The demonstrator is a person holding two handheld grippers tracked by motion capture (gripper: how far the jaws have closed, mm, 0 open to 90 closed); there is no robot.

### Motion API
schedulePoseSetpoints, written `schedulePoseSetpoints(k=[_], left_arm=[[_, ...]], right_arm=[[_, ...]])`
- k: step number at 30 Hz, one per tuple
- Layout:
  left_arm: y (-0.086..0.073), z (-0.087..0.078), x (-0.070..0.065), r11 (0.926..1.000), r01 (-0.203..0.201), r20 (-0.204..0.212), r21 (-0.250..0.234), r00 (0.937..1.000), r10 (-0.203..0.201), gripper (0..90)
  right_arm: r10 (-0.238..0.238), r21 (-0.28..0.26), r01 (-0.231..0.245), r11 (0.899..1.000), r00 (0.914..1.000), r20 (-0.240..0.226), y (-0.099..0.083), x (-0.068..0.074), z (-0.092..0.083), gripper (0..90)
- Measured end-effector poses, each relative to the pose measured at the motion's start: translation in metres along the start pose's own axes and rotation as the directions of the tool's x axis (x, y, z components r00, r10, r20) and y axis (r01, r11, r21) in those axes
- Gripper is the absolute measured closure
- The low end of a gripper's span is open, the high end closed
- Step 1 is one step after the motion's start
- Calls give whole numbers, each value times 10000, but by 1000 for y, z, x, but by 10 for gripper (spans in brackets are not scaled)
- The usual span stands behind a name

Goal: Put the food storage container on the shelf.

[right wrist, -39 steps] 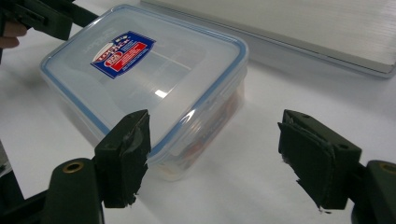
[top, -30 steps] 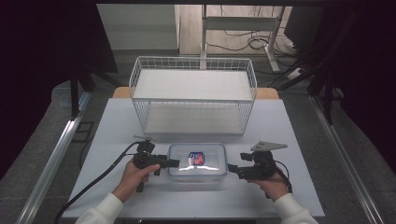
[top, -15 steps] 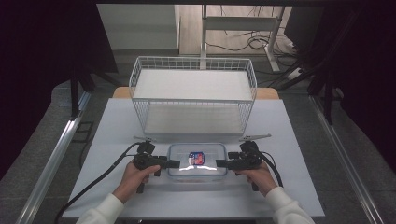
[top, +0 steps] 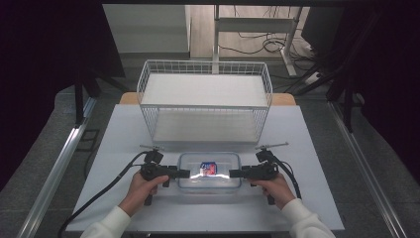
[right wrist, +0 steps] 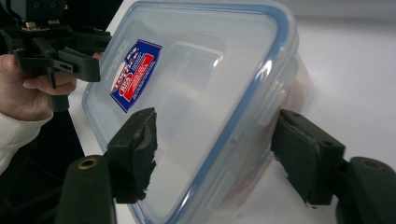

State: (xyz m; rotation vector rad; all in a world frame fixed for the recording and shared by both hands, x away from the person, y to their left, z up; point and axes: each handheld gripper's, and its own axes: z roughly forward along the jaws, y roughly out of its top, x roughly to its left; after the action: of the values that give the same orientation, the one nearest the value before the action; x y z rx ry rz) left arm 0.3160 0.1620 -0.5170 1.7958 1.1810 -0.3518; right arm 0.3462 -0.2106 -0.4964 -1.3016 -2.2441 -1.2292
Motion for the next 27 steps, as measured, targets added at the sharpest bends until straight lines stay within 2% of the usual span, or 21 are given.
schedulePoseSetpoints(k=[3, 7, 15, 24, 27], left_arm=[[-1, -4, -3, 10000, -68, -21, -47, 10000, 68, 321], [-5, -9, -11, 9993, -306, -239, -213, 9993, 301, 375], [-10, -16, -23, 9980, -550, -504, -307, 9973, 534, 427], [-8, -19, -23, 9983, -400, -420, -414, 9984, 382, 459], [-7, -20, -23, 9982, -421, -369, -426, 9985, 406, 461]], right_arm=[[-12, -76, 12, 10000, 10000, 12, -1, 2, -3, 350], [98, -444, -97, 9990, 9999, 24, -8, 8, -10, 423], [268, -680, -255, 9974, 9995, 178, -13, 17, -17, 477], [715, -964, -708, 9928, 9974, 32, -14, 19, -21, 516], [631, -956, -618, 9935, 9980, 101, -13, 20, -22, 515]])
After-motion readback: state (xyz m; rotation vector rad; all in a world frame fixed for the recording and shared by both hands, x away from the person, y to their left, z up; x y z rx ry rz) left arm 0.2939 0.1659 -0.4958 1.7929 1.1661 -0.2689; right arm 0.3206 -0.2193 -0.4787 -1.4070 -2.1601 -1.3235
